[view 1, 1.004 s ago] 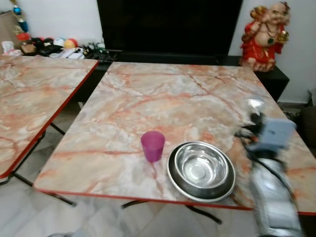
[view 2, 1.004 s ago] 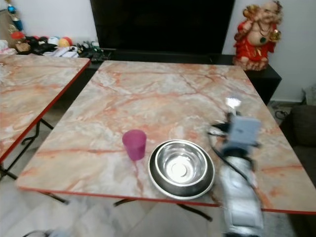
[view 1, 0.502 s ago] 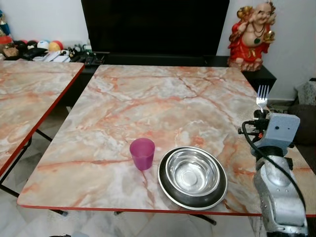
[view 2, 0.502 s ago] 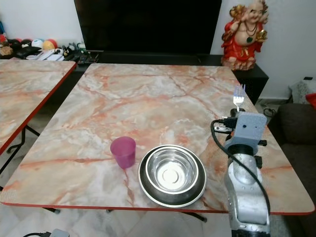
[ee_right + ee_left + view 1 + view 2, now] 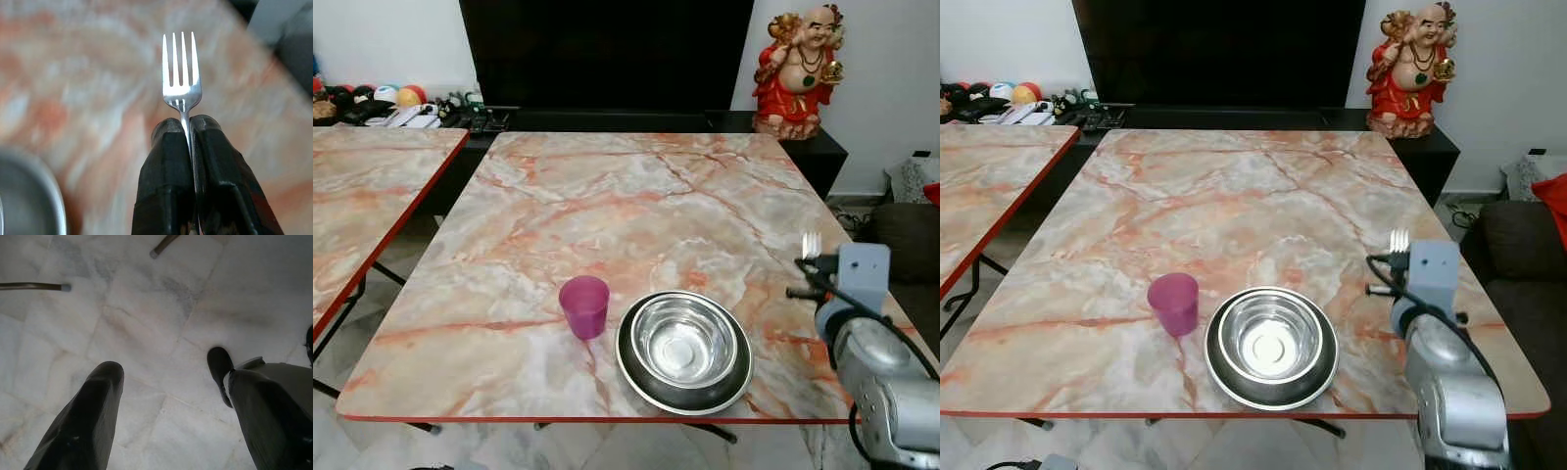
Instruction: Setting the table
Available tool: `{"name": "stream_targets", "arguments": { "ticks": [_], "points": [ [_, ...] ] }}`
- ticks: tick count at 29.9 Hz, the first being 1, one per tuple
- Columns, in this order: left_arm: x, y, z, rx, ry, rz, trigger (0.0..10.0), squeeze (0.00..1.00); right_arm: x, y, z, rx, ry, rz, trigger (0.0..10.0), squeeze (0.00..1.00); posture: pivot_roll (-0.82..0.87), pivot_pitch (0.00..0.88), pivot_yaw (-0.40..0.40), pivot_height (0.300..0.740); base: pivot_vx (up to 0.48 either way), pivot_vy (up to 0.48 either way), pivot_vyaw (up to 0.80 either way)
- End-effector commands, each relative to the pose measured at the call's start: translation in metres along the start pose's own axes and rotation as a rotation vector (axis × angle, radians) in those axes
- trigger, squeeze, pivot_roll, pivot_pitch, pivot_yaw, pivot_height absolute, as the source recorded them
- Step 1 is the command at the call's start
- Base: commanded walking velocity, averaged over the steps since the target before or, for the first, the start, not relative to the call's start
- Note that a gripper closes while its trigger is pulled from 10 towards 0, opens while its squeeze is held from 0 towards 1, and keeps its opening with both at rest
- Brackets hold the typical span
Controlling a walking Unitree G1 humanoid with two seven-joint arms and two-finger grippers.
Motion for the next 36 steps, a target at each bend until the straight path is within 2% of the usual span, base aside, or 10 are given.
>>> {"name": "stream_targets", "arguments": {
  "ticks": [1,9,15,19,24,27,28,29,31,36],
  "points": [
    [-0.008,-0.001,0.002,-0.011,0.03,0.005,10.0,0.0,-0.002,0.001,0.005,0.026,0.027,0.019,10.0,0.0,-0.08,0.069,0.003,0.74,0.0,0.0,0.0],
    [-0.012,-0.004,0.002,-0.028,0.042,-0.001,10.0,0.0,-0.027,0.005,0.013,0.086,0.098,0.047,10.0,0.0,-0.08,0.06,0.006,0.74,0.0,0.0,0.0],
    [-0.009,-0.002,0.002,-0.029,0.034,-0.01,10.0,0.0,-0.029,0.011,0.011,0.125,0.081,0.006,10.0,0.0,-0.08,0.059,0.01,0.74,0.0,0.0,0.0],
    [-0.008,0.0,0.002,-0.022,0.031,-0.007,10.0,0.0,-0.03,0.007,0.009,0.115,0.064,-0.02,10.0,0.0,-0.07,0.061,0.013,0.74,0.0,0.0,0.0],
    [-0.01,-0.001,0.002,-0.021,0.038,-0.002,10.0,0.0,-0.025,0.004,0.007,0.178,0.027,-0.056,10.0,0.0,-0.07,0.063,0.014,0.74,0.0,0.0,0.0],
    [-0.011,-0.002,0.002,-0.018,0.041,0.008,10.0,0.0,-0.026,-0.004,0.008,0.212,0.042,-0.014,10.0,0.0,-0.07,0.062,0.002,0.74,0.0,0.0,0.0],
    [-0.011,-0.003,0.002,-0.019,0.042,0.011,10.0,0.0,-0.025,-0.014,0.007,0.202,0.041,0.008,10.0,0.0,-0.07,0.064,0.0,0.74,0.0,0.0,0.0],
    [-0.011,-0.003,0.002,-0.019,0.042,0.011,10.0,0.0,-0.025,-0.014,0.007,0.202,0.041,0.008,10.0,0.0,-0.07,0.064,0.0,0.74,0.0,0.0,0.0],
    [-0.012,-0.003,0.002,-0.019,0.045,0.014,10.0,0.0,-0.022,-0.028,0.006,0.19,0.035,0.021,10.0,0.0,-0.07,0.065,0.0,0.74,0.0,0.0,0.0],
    [-0.013,-0.002,0.003,-0.019,0.049,0.014,10.0,0.0,-0.024,-0.04,0.006,0.232,0.058,0.018,10.0,0.0,-0.07,0.068,0.004,0.74,0.0,0.0,0.0]
  ]
}}
Point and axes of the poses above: a point about 5 cm out from each wrist's last joint towards the gripper, its own z axis pointing back from the gripper into the wrist, its own x axis along the axis of the wrist's last joint, y = z × x, the point moved 1 cm from there along -z, pointing out of the wrist towards the gripper, and after that the axes turned 11 degrees about -z, right-handed, at the moved point
